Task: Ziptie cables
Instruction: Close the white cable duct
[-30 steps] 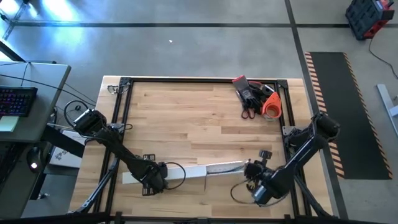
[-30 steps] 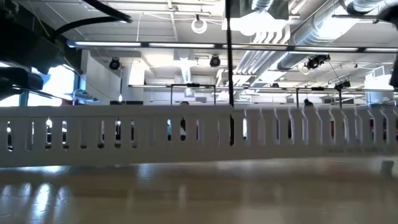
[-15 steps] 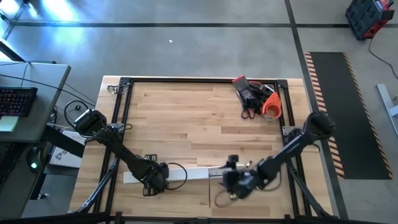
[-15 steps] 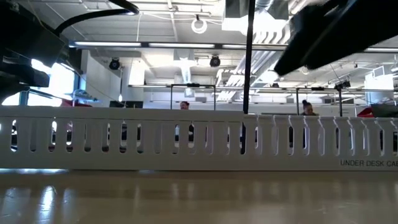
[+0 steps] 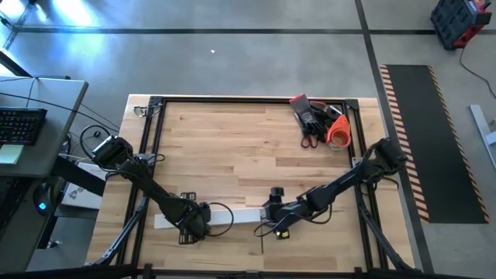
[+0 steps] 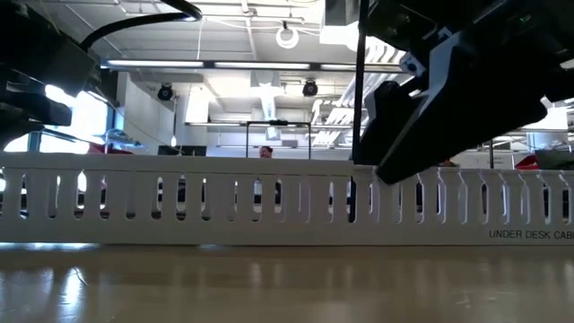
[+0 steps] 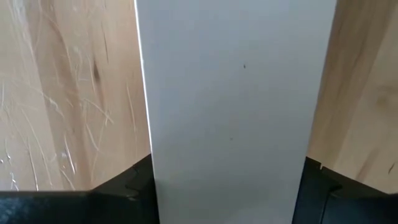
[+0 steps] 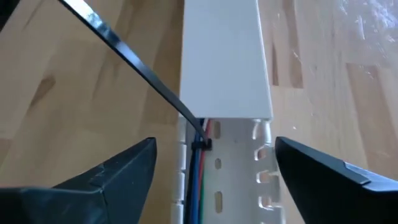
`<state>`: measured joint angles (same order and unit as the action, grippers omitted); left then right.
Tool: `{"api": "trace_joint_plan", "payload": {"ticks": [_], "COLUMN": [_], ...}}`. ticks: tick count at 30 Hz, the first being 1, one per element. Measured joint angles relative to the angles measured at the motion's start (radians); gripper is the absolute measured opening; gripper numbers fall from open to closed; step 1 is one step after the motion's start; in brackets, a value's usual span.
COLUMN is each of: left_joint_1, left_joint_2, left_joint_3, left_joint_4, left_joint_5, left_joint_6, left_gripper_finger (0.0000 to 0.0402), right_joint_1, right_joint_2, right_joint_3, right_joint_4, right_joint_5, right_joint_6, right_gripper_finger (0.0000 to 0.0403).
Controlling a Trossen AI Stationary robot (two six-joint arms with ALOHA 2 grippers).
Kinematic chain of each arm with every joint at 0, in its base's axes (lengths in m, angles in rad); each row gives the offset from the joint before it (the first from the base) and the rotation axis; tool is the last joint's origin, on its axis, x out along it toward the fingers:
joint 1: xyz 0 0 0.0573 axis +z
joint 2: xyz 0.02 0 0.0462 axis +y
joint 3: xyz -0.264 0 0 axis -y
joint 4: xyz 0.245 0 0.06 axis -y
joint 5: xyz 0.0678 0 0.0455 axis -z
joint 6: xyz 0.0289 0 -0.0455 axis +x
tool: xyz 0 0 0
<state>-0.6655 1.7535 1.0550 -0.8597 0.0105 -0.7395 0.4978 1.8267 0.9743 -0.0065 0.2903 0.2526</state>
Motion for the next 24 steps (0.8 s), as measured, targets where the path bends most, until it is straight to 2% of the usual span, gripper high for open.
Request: {"api": "trace_joint_plan", "payload": {"ticks": [7,16,20,24], "left_joint_1": [0.012,0.032,0.056,0.062], "left_joint_2": [0.000,0.000,0.000,0.000], "left_joint_3": [0.000,-0.001,-0.003,-0.003], "left_joint_4": [0.059,0.130,0.160,0.132], "left_joint_5": [-0.022,-0.050,-0.050,-0.074], "left_joint_6": [0.015,0.070,0.107,0.110], "left_gripper_finger": [0.0207,0.0207,0.0207,0.0207], "right_joint_1": [-0.014,-0.014,-0.013,-0.011], "right_joint_2": [0.024,0.037,0.036,0.033], "right_joint_3": [0.001,0.001,0.001,0.002], "right_joint_4": [0.025,0.007,-0.003,-0.022], "right_joint_5": [-0.040,-0.079,-0.079,-0.071], "right_joint_6": [-0.003,0.000,-0.002,-0.027], "right_gripper_finger": [0.0270,0.0179,0.0174,0.0193]}}
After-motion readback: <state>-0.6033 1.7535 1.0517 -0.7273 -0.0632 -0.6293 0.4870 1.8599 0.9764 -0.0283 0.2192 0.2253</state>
